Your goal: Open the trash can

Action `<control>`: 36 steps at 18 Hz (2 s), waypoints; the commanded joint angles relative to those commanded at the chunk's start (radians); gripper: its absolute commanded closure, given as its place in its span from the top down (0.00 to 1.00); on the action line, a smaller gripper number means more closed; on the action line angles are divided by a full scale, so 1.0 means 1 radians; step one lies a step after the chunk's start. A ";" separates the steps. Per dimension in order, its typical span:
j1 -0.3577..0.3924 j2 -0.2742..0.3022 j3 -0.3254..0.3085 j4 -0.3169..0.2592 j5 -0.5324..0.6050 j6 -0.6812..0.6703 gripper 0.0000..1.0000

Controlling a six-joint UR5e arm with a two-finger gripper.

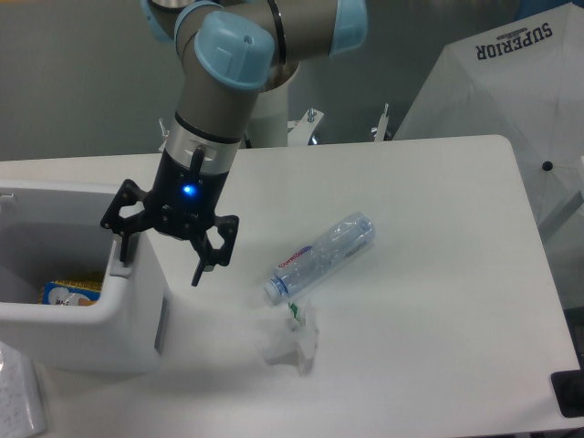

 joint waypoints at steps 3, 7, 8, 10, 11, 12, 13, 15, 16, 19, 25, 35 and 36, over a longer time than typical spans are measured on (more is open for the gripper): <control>0.002 0.006 0.024 0.008 0.000 0.002 1.00; 0.015 0.000 0.083 0.043 0.003 0.005 1.00; 0.029 -0.003 0.093 0.055 0.003 0.006 1.00; 0.051 -0.011 0.101 0.066 0.020 0.041 1.00; 0.063 -0.020 0.104 0.064 0.047 0.084 1.00; 0.069 -0.021 0.103 0.064 0.079 0.139 1.00; 0.072 -0.031 0.101 0.061 0.118 0.199 1.00; 0.093 -0.043 0.048 0.058 0.225 0.318 1.00; 0.106 -0.040 0.011 0.061 0.268 0.392 1.00; 0.155 -0.047 -0.052 0.055 0.299 0.566 1.00; 0.209 -0.143 -0.055 0.054 0.420 0.707 1.00; 0.278 -0.270 0.110 -0.066 0.543 0.908 1.00; 0.278 -0.276 0.130 -0.099 0.552 0.913 1.00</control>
